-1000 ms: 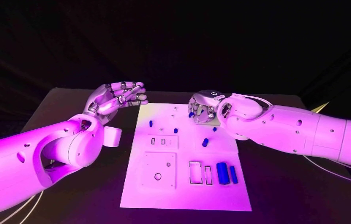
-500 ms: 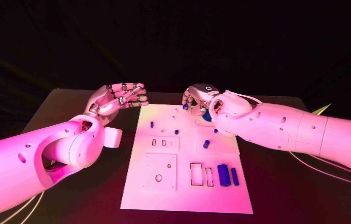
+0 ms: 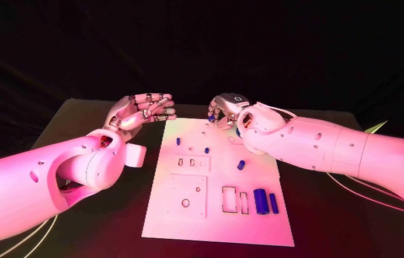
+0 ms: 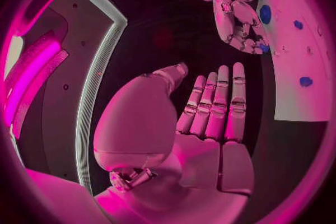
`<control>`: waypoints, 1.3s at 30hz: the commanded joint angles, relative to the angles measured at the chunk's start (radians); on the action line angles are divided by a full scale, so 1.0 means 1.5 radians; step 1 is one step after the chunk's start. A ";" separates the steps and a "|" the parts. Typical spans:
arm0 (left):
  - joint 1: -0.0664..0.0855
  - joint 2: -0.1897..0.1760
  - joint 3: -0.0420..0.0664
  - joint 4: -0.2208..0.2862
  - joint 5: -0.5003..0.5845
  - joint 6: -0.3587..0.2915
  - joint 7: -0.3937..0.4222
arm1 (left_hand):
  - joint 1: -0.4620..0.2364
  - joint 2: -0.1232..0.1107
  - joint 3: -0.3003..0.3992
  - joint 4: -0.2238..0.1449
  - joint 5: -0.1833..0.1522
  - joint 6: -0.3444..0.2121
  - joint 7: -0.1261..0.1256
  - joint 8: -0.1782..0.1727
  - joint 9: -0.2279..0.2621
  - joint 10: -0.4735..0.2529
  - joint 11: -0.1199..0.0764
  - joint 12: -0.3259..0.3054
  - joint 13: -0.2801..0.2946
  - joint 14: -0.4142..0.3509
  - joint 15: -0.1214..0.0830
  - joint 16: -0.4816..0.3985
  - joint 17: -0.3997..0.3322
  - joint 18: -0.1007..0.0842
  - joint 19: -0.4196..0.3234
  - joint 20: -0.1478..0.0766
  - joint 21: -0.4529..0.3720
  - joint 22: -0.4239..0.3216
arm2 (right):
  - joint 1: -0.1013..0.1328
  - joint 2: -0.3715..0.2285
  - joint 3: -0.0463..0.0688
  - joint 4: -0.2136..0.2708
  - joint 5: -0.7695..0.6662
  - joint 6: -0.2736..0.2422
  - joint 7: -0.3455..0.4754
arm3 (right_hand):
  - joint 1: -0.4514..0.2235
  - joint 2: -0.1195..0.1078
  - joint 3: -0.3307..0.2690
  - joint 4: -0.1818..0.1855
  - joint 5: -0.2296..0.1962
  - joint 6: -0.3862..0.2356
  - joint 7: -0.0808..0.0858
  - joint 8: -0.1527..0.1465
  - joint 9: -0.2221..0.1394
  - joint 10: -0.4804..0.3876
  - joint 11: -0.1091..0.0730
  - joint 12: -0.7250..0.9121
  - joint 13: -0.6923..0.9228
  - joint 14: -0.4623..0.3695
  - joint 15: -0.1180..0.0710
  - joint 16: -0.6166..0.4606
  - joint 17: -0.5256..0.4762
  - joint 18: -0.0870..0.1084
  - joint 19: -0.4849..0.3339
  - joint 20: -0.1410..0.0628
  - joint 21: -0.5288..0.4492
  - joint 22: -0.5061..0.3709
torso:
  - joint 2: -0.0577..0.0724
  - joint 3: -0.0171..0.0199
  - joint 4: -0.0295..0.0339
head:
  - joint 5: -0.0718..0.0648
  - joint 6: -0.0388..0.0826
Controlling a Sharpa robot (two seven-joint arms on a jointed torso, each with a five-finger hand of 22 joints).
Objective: Assemble the parts on the task board
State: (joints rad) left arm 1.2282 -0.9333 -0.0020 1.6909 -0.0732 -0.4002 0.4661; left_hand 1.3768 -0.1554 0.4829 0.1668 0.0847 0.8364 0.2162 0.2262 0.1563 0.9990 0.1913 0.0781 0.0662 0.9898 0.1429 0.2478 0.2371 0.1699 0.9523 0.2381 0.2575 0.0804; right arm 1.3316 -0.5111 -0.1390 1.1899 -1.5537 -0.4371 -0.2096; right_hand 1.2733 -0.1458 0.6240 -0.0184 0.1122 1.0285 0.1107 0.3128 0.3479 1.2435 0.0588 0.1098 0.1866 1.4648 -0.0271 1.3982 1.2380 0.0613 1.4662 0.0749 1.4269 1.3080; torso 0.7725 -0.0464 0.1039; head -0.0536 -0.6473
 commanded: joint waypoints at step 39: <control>0.007 0.006 0.001 -0.006 0.004 0.017 0.000 | 0.002 -0.002 -0.003 -0.001 -0.002 -0.005 0.025 -0.003 -0.001 -0.001 0.002 -0.005 0.000 0.004 -0.001 0.002 0.001 0.009 0.005 0.001 0.004 0.001 | -0.014 0.039 -0.003 -0.042 0.005 0.026 0.003 | -0.003 0.008 0.003 0.001 0.004 -0.009 0.000 0.028 0.104 0.003 -0.005 -0.005 0.006 0.031 0.000 0.004 -0.001 -0.008 0.010 -0.001 -0.004 0.031 | 0.002 -0.0002 0.0007 | 0.002 -0.001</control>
State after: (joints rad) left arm 1.2360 -0.9257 -0.0020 1.6793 -0.0707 -0.3952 0.4628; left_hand 1.3768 -0.1553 0.4830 0.1668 0.0847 0.8364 0.2162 0.2263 0.1565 0.9990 0.1913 0.0745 0.0662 0.9899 0.1430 0.2478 0.2380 0.1699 0.9523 0.2381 0.2575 0.0804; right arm 1.3113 -0.4540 -0.1420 1.1294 -1.5308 -0.4100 -0.1994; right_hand 1.2732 -0.1456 0.6250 -0.0164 0.1141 1.0132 0.1118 0.3410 0.3479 1.2435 0.0588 0.1023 0.1942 1.4648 -0.0271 1.3981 1.2381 0.0613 1.4662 0.0750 1.4268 1.3075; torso 0.7747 -0.0467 0.1044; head -0.0516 -0.6490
